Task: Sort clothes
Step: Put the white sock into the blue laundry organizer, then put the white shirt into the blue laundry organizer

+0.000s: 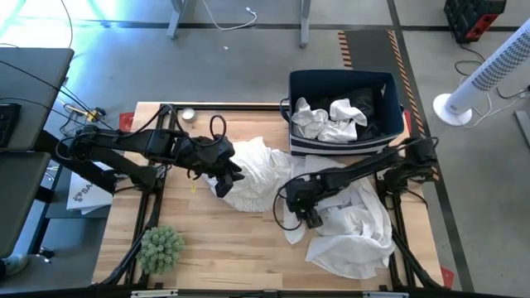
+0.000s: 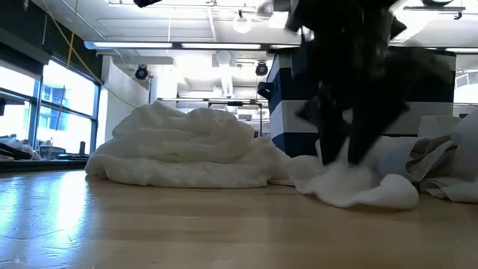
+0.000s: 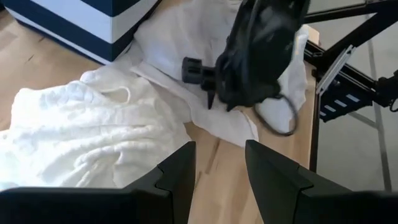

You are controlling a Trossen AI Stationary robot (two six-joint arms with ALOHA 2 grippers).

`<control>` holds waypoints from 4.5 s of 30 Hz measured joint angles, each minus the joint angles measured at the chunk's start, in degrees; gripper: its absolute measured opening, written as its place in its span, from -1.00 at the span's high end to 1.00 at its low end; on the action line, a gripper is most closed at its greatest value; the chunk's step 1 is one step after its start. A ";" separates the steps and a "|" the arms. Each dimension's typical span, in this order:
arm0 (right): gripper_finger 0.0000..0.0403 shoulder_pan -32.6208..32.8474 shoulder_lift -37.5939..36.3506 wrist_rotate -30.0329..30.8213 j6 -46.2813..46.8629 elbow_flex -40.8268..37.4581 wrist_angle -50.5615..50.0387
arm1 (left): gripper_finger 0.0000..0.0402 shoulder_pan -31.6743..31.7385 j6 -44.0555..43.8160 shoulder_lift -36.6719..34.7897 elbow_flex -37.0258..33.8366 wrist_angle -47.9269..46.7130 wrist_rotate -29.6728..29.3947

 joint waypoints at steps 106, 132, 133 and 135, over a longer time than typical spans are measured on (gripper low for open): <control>0.18 -64.85 -32.10 6.83 15.74 12.96 -30.38 | 0.32 4.50 -8.50 5.05 -0.04 2.34 -15.92; -0.02 1.99 -41.55 -11.34 32.13 7.08 -30.77 | 0.32 4.55 6.06 5.27 -0.07 2.63 -15.37; -0.02 3.60 -40.40 -10.35 31.39 5.48 -30.19 | 0.32 4.55 6.06 5.27 -0.07 2.61 -15.25; -0.03 5.89 -37.85 -8.33 29.03 2.46 -29.53 | 0.32 4.56 6.03 5.27 -0.07 2.60 -14.84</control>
